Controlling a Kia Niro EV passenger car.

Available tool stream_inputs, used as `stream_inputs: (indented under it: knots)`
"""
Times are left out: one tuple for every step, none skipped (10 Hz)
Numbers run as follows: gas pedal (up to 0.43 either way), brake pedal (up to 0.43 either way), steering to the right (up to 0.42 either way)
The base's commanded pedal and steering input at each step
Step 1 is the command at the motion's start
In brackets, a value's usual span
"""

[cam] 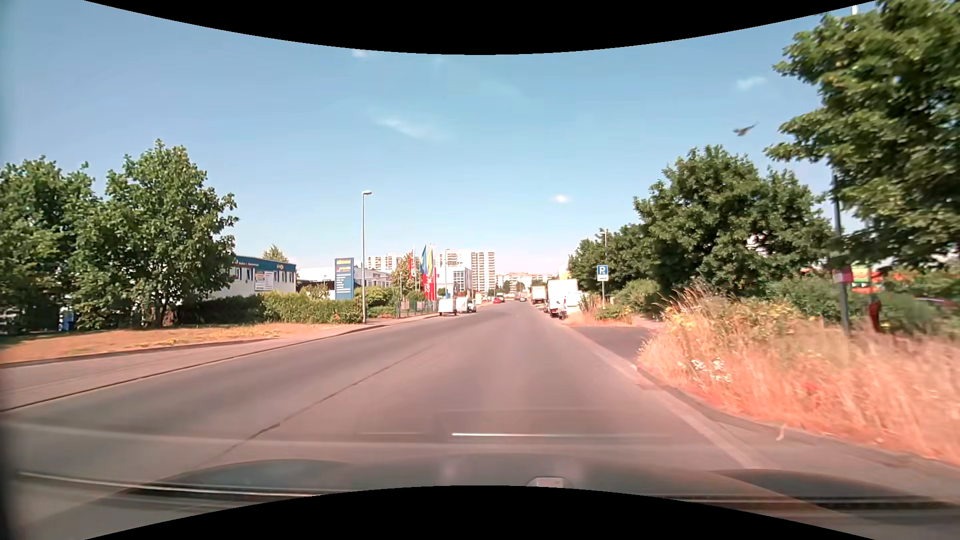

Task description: Follow the waypoints while adhering to traffic rules and regulations

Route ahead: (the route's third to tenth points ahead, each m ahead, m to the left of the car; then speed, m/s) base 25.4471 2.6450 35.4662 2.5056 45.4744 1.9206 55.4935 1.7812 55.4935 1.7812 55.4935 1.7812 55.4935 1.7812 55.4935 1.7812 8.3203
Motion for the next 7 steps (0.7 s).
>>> stream_inputs:
  knots:
    - [0.157, 0.000, 0.004]
    - [0.157, 0.000, 0.004]
    - [0.157, 0.000, 0.004]
    - [0.157, 0.000, 0.004]
    - [0.157, 0.000, 0.003]
    - [0.157, 0.000, 0.003]
    - [0.169, 0.000, 0.003]
